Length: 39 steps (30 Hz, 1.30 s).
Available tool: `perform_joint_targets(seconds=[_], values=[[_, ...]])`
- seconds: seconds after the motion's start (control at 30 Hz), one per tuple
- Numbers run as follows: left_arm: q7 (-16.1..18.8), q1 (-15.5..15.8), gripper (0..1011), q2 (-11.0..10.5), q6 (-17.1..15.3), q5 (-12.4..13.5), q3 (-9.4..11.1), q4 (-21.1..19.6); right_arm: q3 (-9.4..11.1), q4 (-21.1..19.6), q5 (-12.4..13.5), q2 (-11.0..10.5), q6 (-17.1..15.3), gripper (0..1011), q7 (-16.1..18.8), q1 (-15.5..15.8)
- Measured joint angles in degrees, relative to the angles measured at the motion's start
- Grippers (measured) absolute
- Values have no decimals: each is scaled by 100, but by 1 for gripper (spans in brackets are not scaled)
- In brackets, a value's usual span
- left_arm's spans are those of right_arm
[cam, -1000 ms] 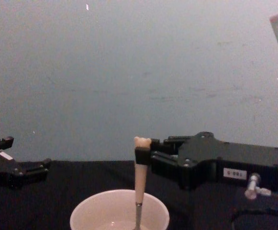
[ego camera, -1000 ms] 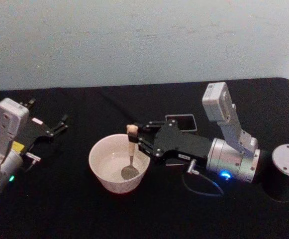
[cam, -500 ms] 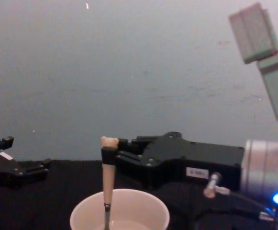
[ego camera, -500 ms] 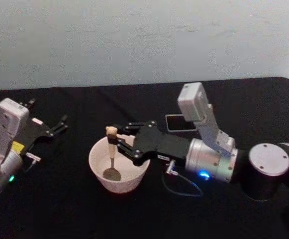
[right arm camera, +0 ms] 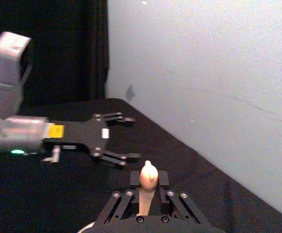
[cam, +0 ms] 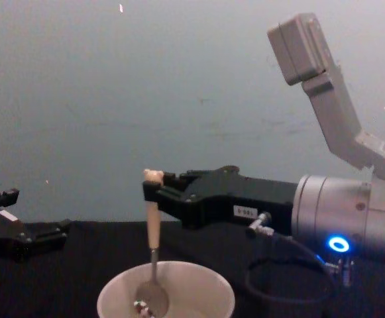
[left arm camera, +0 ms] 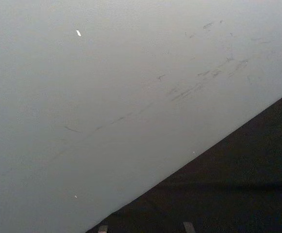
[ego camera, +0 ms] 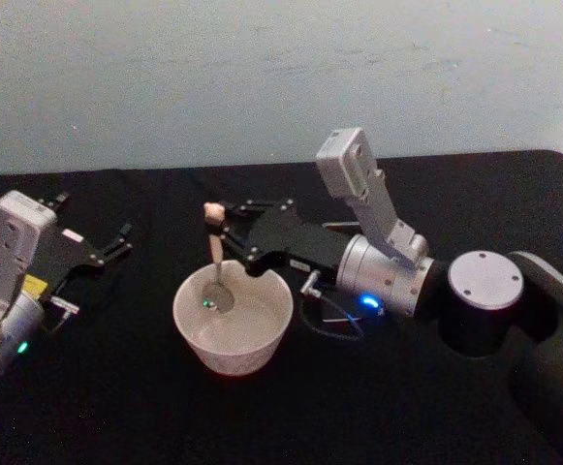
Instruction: Pick up the stirring spoon with one hand, stir inside the cup, then place it back in its original position.
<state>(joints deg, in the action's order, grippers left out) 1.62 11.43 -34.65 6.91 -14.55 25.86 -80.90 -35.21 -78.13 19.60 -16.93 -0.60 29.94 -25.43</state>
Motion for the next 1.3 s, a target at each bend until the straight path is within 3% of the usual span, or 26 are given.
perform_joint_targets(seconds=[0.23, 0.63, 1.0, 1.3], values=[[0, 0, 1001, 0, 0, 0, 0, 0, 182, 107, -39, -26, 19, 218, -46, -42], [0, 0, 1001, 0, 0, 0, 0, 0, 355, -511, 96, -504, -58, 218, 205, 373], [0, 0, 1001, 0, 0, 0, 0, 0, 276, -1056, 302, -825, -130, 218, 440, 699], [0, 0, 1001, 0, 0, 0, 0, 0, 99, -1045, 314, -711, -151, 218, 440, 637]])
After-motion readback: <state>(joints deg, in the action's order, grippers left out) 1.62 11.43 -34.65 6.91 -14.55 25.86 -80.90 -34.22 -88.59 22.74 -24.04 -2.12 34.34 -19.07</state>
